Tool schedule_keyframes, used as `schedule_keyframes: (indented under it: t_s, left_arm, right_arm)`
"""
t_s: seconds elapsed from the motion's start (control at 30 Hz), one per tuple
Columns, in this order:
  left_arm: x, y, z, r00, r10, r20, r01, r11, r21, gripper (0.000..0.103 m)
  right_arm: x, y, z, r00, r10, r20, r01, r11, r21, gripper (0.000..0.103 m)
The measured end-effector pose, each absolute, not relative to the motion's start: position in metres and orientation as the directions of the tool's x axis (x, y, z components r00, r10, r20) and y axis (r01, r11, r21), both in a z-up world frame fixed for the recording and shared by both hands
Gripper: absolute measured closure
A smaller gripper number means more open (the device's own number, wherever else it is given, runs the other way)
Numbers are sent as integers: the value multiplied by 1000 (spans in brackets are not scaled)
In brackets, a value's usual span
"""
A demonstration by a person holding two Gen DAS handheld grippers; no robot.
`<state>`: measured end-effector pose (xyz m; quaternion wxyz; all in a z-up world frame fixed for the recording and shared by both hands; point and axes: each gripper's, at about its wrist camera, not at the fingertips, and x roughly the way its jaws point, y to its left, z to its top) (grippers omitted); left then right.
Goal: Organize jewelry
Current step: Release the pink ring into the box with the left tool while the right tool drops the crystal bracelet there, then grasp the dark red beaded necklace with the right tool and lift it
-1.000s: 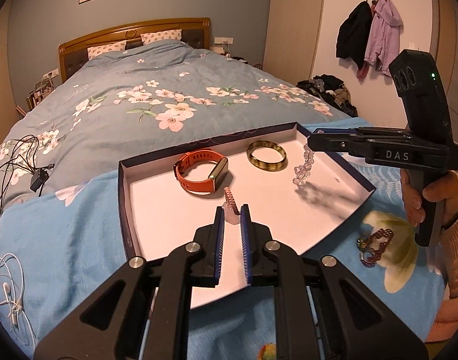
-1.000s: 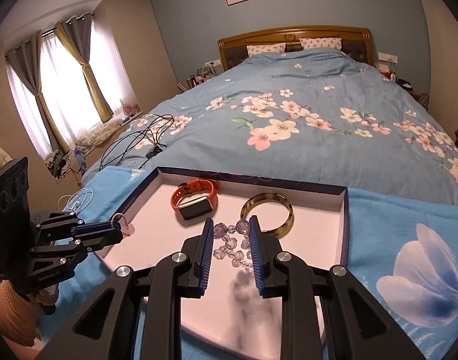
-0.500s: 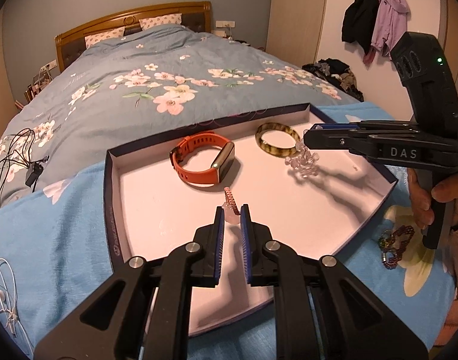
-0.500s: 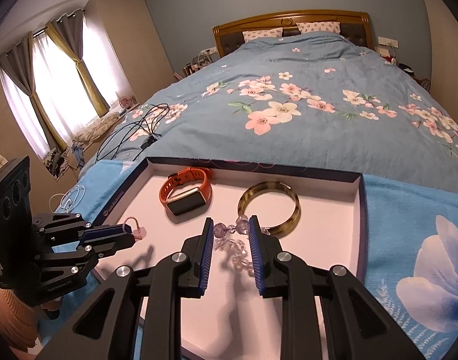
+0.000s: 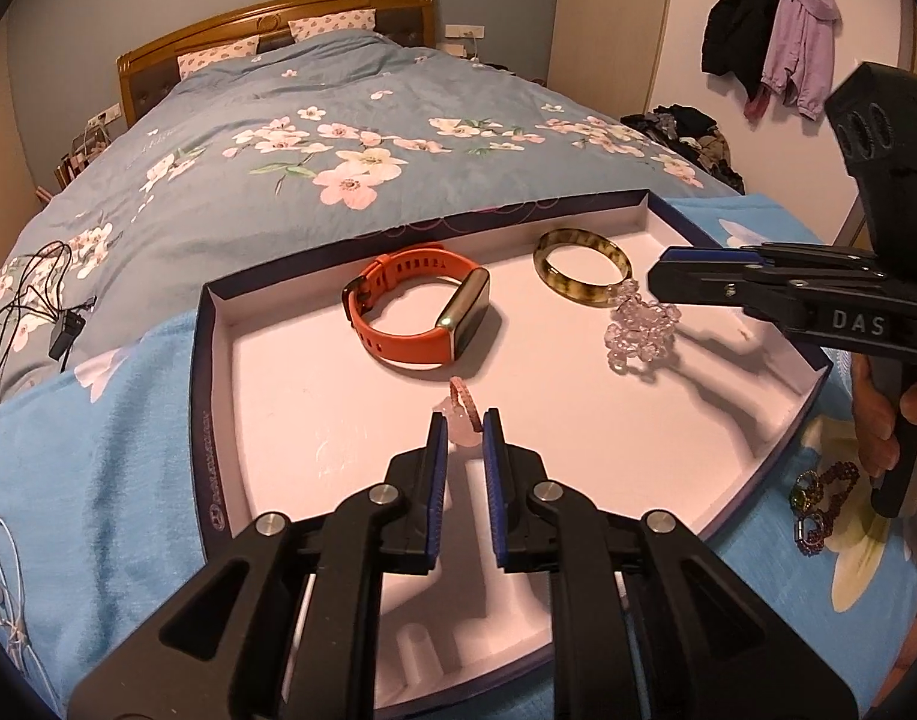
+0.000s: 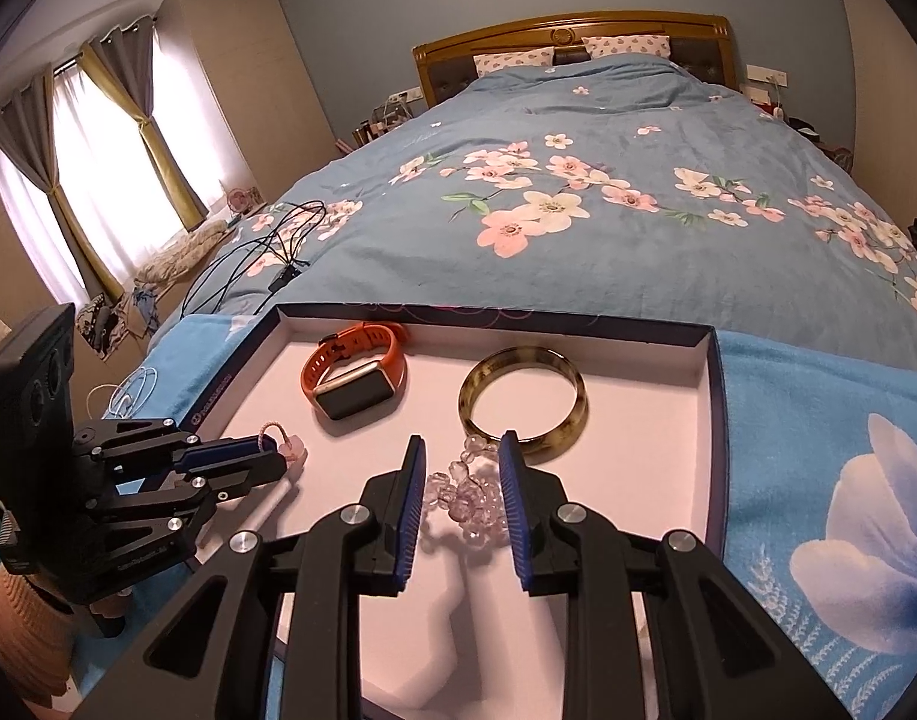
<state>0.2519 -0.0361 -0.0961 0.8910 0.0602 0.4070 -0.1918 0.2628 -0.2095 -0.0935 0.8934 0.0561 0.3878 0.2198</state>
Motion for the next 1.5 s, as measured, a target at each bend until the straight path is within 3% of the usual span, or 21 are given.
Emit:
schedule_keyframes:
  t_s: [0.17, 0.3, 0.37, 0.6, 0.87, 1.17, 1.37, 1.43, 1.5]
  left_arm:
    - [260, -30, -100, 592, -286, -753, 364, 929, -67, 85]
    - [254, -24, -91, 631, -283, -722, 346, 936, -64, 69]
    - [247, -21, -82, 659, -278, -699, 338, 939, -55, 68]
    - [206, -8, -52, 736, -259, -625, 335, 942, 4, 58]
    - [147, 10, -34, 771, -279, -572, 337, 942, -4, 51]
    - [102, 4, -44, 756, -291, -586, 371, 928, 18, 47]
    - [88, 0, -52, 750, -295, -592, 370, 929, 7, 46]
    - [86, 1, -56, 740, -305, -600, 372, 928, -14, 46]
    - [84, 1, -60, 733, -305, -608, 372, 928, -18, 46]
  right_arm:
    - [256, -215, -89, 612, 437, -659, -345, 898, 275, 74]
    - [242, -223, -81, 628, 439, -643, -347, 897, 273, 69]
    - [230, -228, -75, 637, 444, -630, -362, 894, 265, 66]
    - [183, -243, -60, 651, 456, -607, -418, 883, 215, 66]
    - [138, -253, -85, 614, 402, -679, -426, 893, 144, 66]
    - [123, -255, -111, 574, 372, -729, -413, 901, 134, 66]
    - [122, -249, -121, 551, 368, -749, -416, 899, 136, 71]
    - [122, -249, -122, 547, 371, -750, -417, 898, 139, 76]
    - [122, -249, -123, 546, 369, -752, -415, 899, 139, 88]
